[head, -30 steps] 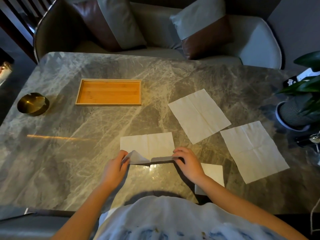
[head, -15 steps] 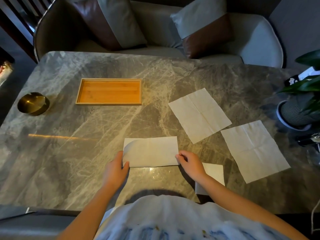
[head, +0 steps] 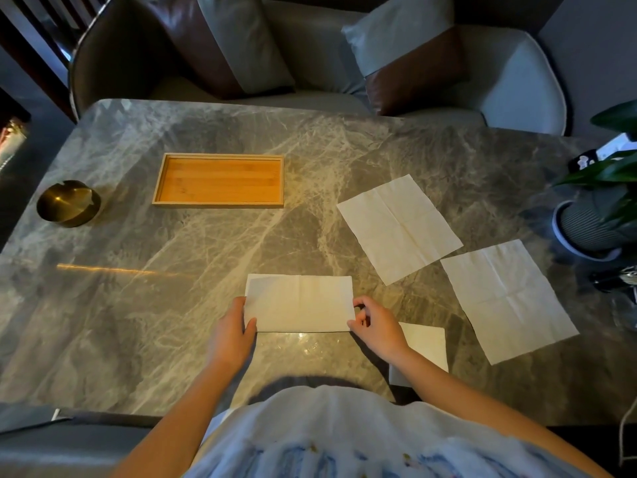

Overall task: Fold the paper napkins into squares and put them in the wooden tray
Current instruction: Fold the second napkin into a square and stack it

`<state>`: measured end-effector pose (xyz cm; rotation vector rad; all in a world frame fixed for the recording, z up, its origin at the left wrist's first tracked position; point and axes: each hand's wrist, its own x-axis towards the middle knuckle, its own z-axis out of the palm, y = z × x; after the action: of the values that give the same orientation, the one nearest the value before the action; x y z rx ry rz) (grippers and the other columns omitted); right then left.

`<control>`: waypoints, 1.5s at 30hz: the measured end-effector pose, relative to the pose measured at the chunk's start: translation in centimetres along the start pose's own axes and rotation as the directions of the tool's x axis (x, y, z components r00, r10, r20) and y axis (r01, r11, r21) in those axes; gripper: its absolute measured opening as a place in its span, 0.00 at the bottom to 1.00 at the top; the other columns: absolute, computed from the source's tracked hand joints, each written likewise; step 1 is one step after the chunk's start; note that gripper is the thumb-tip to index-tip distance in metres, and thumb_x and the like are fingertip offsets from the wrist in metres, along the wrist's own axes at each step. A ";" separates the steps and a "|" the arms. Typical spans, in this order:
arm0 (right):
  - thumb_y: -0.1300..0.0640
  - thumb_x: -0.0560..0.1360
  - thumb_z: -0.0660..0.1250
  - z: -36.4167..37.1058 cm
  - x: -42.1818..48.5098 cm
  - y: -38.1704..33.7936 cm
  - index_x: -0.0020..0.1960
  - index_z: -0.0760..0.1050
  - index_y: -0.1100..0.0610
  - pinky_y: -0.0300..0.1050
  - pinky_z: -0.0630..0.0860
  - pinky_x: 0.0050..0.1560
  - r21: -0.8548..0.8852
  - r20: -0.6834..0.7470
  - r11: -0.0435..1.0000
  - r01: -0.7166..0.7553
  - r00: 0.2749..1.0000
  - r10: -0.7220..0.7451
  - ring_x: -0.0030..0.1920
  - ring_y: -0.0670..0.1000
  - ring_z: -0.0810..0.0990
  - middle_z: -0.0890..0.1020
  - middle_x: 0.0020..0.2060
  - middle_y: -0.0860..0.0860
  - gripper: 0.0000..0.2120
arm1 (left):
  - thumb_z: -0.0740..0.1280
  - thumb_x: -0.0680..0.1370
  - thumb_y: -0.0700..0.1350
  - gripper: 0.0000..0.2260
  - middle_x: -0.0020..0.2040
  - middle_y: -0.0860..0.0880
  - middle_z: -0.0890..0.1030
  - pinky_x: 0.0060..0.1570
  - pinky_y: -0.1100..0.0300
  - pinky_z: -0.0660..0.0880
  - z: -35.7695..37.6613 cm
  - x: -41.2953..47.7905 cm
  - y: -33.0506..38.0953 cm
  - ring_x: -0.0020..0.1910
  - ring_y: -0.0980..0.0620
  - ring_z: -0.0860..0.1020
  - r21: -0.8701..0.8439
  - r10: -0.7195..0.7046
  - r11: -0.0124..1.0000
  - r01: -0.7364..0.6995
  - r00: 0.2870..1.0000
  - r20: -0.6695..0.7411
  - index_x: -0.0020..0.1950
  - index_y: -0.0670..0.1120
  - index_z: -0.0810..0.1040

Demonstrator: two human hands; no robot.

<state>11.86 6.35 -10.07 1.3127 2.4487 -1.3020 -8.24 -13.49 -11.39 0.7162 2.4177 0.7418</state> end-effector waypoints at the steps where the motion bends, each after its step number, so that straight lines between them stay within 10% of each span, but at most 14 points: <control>1: 0.54 0.74 0.69 0.0 0.0 0.0 0.63 0.71 0.50 0.47 0.79 0.46 -0.003 -0.002 1.000 -0.001 1.000 0.001 0.41 0.47 0.79 0.80 0.39 0.48 0.19 | 0.62 0.78 0.43 0.15 0.52 0.47 0.80 0.43 0.53 0.76 0.0 0.0 0.0 0.46 0.49 0.78 -0.002 0.002 1.000 -0.002 1.000 -0.012 0.65 0.47 0.68; 8: 0.56 0.73 0.70 0.1 0.0 -0.2 0.66 0.67 0.52 0.46 0.78 0.41 -0.009 -0.022 1.000 0.004 1.000 -0.004 0.37 0.47 0.79 0.79 0.36 0.49 0.23 | 0.63 0.77 0.44 0.15 0.53 0.49 0.77 0.38 0.58 0.73 -0.1 -0.2 -0.5 0.43 0.53 0.76 -0.001 -0.017 1.000 0.017 0.998 -0.059 0.63 0.49 0.68; 13: 0.51 0.73 0.70 0.1 -0.4 -0.7 0.60 0.69 0.47 0.38 0.73 0.36 -0.143 -0.125 0.983 0.118 0.983 -0.136 0.39 0.44 0.74 0.73 0.40 0.40 0.17 | 0.67 0.76 0.42 0.15 0.59 0.45 0.75 0.53 0.54 0.72 -0.7 -0.5 0.4 0.55 0.47 0.75 0.063 0.167 0.986 -0.158 0.964 -0.205 0.61 0.44 0.72; 20: 0.48 0.73 0.68 2.1 1.4 -5.1 0.48 0.75 0.50 0.47 0.75 0.41 -0.342 0.287 0.838 0.425 0.897 -0.337 0.41 0.48 0.74 0.77 0.41 0.47 0.07 | 0.63 0.77 0.47 0.09 0.50 0.49 0.76 0.44 0.55 0.71 1.6 -0.2 3.2 0.47 0.48 0.76 0.247 0.435 0.839 -0.486 0.870 0.233 0.56 0.48 0.74; 27: 0.48 0.73 0.67 2.4 1.7 -4.5 0.48 0.75 0.51 0.44 0.71 0.39 -0.408 0.383 0.792 0.454 0.873 -0.303 0.42 0.49 0.73 0.74 0.40 0.46 0.07 | 0.64 0.76 0.43 0.05 0.46 0.50 0.80 0.43 0.55 0.71 0.5 0.5 1.3 0.44 0.47 0.77 0.360 0.431 0.795 -0.488 0.872 0.232 0.50 0.49 0.78; 40: 0.37 0.73 0.63 0.8 1.2 -3.7 0.43 0.73 0.54 0.45 0.71 0.42 -0.198 0.410 0.979 0.050 0.911 0.037 0.38 0.48 0.75 0.76 0.36 0.46 0.19 | 0.66 0.75 0.55 0.11 0.53 0.55 0.78 0.55 0.52 0.66 -0.6 -0.1 0.0 0.54 0.50 0.75 0.437 0.368 0.823 -0.362 0.927 0.075 0.55 0.54 0.76; 45: 0.42 0.80 0.55 1.8 -0.3 -5.7 0.57 0.71 0.53 0.42 0.74 0.46 0.180 0.722 0.908 -0.378 0.678 0.139 0.43 0.48 0.78 0.81 0.50 0.53 0.16 | 0.64 0.75 0.58 0.16 0.56 0.53 0.77 0.58 0.52 0.65 1.8 -0.6 2.6 0.57 0.49 0.74 0.379 0.390 0.820 -0.429 0.903 0.178 0.60 0.53 0.74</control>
<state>7.44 3.34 -7.47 0.9093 1.5124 -1.7433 -5.89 -11.42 -10.89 1.4441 2.3782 0.3314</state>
